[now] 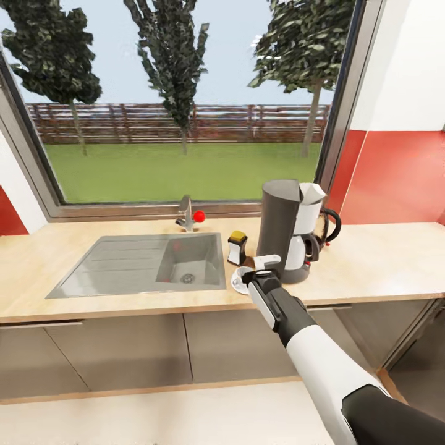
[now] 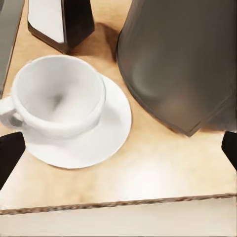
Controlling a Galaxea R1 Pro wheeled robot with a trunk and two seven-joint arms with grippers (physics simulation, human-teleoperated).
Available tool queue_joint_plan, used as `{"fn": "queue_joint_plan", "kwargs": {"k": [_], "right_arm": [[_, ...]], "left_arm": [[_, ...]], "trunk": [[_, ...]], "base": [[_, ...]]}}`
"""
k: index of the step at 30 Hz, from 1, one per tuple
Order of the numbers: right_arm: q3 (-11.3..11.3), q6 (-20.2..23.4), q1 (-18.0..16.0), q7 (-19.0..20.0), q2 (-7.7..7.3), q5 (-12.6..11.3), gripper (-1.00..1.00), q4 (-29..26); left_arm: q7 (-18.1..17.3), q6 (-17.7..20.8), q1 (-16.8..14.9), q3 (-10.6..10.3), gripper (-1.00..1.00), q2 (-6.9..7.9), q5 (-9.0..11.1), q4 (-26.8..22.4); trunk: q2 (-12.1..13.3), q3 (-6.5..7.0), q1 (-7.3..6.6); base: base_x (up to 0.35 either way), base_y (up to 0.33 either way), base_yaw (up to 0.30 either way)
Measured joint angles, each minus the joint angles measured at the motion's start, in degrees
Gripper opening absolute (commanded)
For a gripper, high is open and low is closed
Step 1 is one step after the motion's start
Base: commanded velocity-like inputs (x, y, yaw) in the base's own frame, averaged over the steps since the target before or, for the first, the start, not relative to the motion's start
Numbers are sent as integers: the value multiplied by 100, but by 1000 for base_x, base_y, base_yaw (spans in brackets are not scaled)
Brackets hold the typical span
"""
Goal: Set up a coffee station on the kitchen countertop: keep the coffee maker on the countertop, move the bottle of coffee from the kitchen shelf to the counter next to the coffee maker, place a paper coffee filter on top of the coffee maker, put the saucer next to the coffee maker with the coffee cup on the saucer, and place the electric kettle next to the coffee maker.
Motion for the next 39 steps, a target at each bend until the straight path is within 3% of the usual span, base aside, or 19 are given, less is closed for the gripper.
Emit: {"fn": "queue_joint_plan", "kwargs": {"k": [10,14,15,19,24,27,29,33,37,39], "right_arm": [[-13,-9,0,4,-3,8,100,-4],[-14,-1356,242,8,-14,15,100,9],[-15,-2271,487,4,-25,16,100,21],[-15,-3589,849,6,-41,66,100,22],[-14,-4188,1083,-3,-46,82,100,95],[-11,-5027,1499,-15,-48,85,100,152],[-11,-5182,1647,-18,-47,88,100,323],[-22,-5391,1757,-23,-31,56,100,1213],[-31,-6114,1775,-32,-15,39,100,2178],[-46,-6482,1781,-44,-5,12,100,2991]], "left_arm": [[-6,-2,0,2,100,-3,0,0],[-17,-29,-24,1,100,35,2,-5],[-20,-55,-25,1,100,42,0,-10],[-22,-76,-26,-11,100,53,0,-12],[-26,-81,-26,-20,100,49,-10,-17],[-32,-81,-26,-47,100,39,-21,-32],[-34,-82,-26,-51,100,38,-23,-34],[-43,-78,-45,-59,100,36,-24,-39],[-51,-74,-58,-62,100,18,-24,-46],[-56,-68,-60,-63,100,-29,-24,-50]], "trunk": [[-1,0,-3],[-1,-1,-3],[-1,-2,-3],[-1,-1,-3],[-1,-1,-3],[-1,-2,-3],[-1,-1,-3],[-1,-1,-3],[-1,-1,-3],[-1,-2,-3]], "base": [[-42,0,0],[0,0,0],[0,0,0],[0,0,0],[0,0,0],[0,0,0],[0,0,0],[0,0,0],[0,0,0],[0,0,0]]}}
